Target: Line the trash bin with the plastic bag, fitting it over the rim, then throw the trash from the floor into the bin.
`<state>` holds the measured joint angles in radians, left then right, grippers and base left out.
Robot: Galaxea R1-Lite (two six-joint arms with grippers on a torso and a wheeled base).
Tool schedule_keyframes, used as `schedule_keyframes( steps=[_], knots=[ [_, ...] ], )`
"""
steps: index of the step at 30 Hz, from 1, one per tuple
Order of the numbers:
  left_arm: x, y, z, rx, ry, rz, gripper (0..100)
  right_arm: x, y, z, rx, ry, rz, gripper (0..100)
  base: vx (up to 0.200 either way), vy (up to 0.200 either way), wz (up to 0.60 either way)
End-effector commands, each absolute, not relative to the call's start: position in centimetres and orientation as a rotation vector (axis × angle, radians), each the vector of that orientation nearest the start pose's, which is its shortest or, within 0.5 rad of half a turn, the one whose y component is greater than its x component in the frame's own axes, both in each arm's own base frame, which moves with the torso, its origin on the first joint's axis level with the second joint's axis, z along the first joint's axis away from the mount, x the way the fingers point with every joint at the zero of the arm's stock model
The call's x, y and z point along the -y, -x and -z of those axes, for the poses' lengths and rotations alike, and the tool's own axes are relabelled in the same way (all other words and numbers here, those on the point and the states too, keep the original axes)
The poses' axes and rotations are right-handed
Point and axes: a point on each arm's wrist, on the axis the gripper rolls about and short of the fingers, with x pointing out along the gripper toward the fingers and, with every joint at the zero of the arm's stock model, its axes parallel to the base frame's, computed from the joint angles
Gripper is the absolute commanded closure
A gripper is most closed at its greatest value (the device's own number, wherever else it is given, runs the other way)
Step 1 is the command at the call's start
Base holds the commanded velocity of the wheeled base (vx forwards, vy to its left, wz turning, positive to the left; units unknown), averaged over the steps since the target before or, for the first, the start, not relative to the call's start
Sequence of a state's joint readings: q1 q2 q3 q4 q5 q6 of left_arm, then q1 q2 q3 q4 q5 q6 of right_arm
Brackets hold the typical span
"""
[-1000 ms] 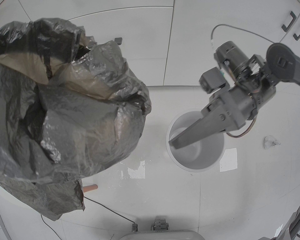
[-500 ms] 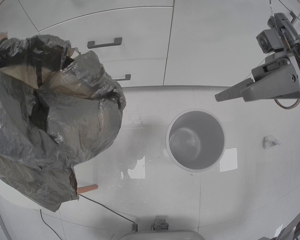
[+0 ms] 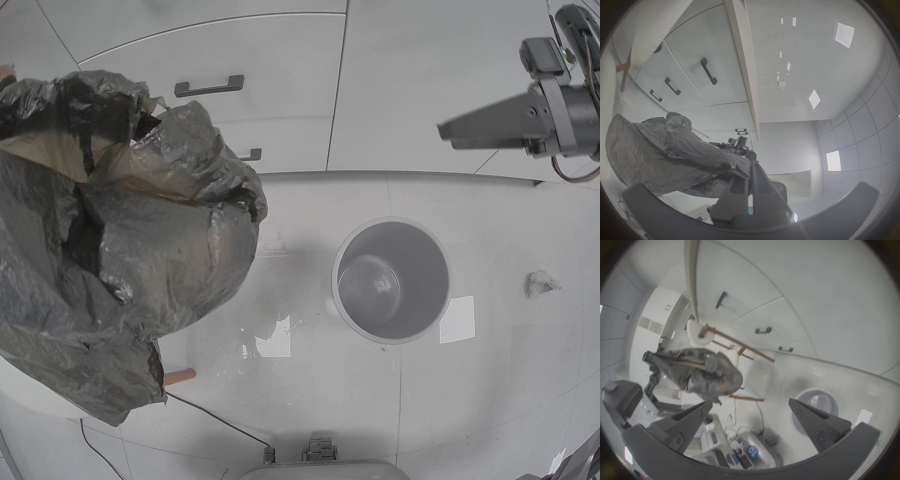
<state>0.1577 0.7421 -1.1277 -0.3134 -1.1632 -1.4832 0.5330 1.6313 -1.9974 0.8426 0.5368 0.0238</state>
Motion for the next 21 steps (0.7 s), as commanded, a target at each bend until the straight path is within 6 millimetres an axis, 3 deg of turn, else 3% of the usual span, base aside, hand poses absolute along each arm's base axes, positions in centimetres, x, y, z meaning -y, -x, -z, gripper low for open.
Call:
schedule_keyframes(
  steps=[1, 12, 21],
  knots=[
    [2.5, 2.2, -39.3, -0.213, 0.879, 1.104, 100, -17.0, -19.7, -38.8, -0.457, -0.124, -1.04, 0, 0.0, 0.0, 0.0],
    [2.5, 2.4, -39.1, -0.211, 0.876, 1.104, 100, -22.1, -19.5, -38.0, -0.513, -0.372, -1.144, 0, 0.0, 0.0, 0.0],
    [2.6, 2.7, -39.9, -0.166, 0.831, 1.128, 100, -25.1, -18.9, -36.3, -0.604, -0.352, -1.22, 0, 0.0, 0.0, 0.0]
  ],
)
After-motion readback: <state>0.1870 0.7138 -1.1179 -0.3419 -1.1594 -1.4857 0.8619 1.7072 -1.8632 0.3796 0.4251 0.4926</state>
